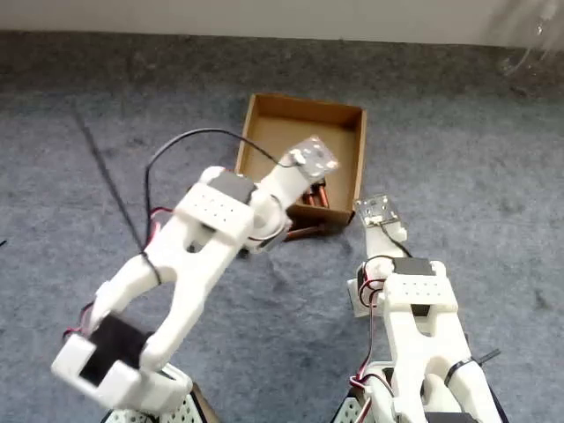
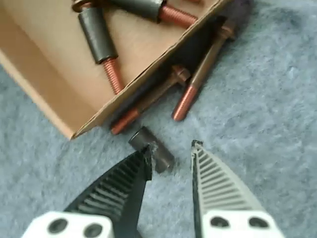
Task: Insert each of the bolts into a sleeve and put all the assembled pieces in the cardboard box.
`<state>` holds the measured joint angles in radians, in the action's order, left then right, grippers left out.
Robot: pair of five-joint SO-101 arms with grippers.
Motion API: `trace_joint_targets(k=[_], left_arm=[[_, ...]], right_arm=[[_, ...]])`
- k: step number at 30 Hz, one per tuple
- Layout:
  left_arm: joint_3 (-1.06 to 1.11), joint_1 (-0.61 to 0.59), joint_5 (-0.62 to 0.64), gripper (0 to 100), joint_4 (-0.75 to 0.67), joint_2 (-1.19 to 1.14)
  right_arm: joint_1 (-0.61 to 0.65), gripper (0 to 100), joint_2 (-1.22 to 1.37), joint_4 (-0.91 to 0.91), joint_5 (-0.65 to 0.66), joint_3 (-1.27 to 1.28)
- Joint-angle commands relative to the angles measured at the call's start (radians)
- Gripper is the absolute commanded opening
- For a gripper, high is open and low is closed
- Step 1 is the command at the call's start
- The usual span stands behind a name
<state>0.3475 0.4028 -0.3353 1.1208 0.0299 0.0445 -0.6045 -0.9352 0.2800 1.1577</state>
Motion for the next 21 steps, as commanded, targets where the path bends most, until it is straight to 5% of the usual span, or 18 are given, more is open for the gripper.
trace_joint_targets(k=[1,21], left_arm=[[-0.151,0.068,-0.037,12,-0.015,-0.133],[-0.456,0.102,-0.06,10,-0.009,-0.581]], right_arm=[[-0.004,10.1,-0.025,0.012,0.009,-0.002],[-0.004,10.1,-0.025,0.012,0.009,-0.002]])
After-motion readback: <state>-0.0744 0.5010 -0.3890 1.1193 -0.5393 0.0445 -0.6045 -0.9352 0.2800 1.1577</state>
